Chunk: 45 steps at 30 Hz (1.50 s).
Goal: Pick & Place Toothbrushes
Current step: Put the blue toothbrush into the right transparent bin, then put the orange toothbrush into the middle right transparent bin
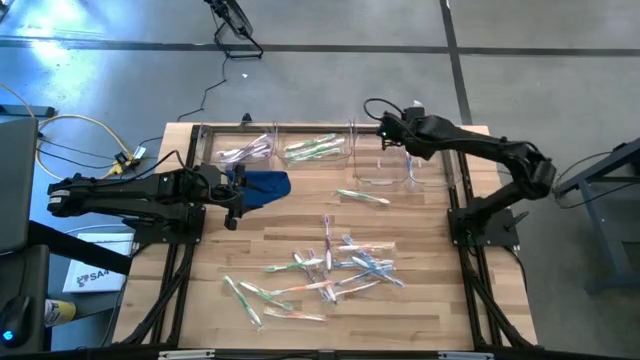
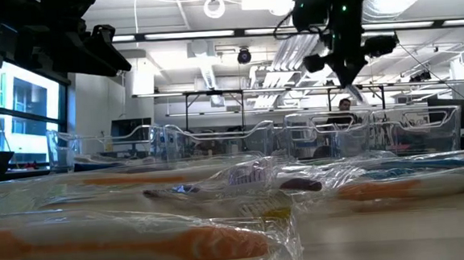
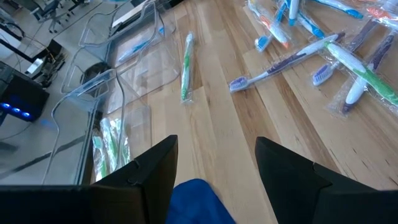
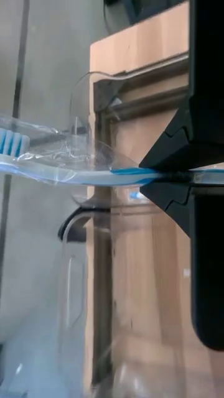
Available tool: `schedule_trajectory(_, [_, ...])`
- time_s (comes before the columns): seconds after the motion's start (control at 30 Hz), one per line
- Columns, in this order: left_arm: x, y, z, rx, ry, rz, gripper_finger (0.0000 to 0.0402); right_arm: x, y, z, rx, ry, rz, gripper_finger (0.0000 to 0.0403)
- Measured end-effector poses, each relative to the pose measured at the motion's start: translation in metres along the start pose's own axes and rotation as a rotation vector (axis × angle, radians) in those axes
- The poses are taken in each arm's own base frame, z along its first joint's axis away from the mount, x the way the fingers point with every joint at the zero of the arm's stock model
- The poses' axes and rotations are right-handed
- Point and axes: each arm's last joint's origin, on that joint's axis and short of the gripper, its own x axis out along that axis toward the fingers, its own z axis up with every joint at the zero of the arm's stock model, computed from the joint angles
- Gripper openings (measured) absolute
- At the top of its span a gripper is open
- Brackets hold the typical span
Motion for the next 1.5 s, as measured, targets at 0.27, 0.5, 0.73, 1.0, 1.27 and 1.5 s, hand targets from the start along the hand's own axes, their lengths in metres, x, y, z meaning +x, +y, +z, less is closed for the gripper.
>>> schedule_trajectory(0.27, [0.000, 0.000, 0.000, 0.002, 0.000, 0.000, 0.0210, 0.035, 0.003, 0.003, -0.021, 0.062, -0.112, 0.0012])
schedule_trajectory(0.5, [0.000, 0.000, 0.000, 0.002, 0.000, 0.000, 0.0210, 0.057, 0.003, -0.001, -0.057, 0.143, -0.186, 0.0013])
schedule_trajectory(0.73, [0.000, 0.000, 0.000, 0.002, 0.000, 0.000, 0.0210, 0.062, 0.001, -0.006, -0.111, 0.211, -0.233, 0.0013])
schedule_trajectory(1.0, [0.000, 0.000, 0.000, 0.003, 0.001, -0.001, 0.0210, 0.062, 0.002, -0.009, -0.124, 0.300, -0.185, 0.0045])
schedule_trajectory(1.27, [0.000, 0.000, 0.000, 0.002, 0.001, 0.000, 0.0210, 0.062, 0.001, -0.008, -0.132, 0.281, -0.203, 0.0126])
schedule_trajectory(1.5, [0.000, 0.000, 0.000, 0.002, 0.001, -0.001, 0.0210, 0.062, 0.001, -0.008, -0.150, 0.281, -0.199, 0.0164])
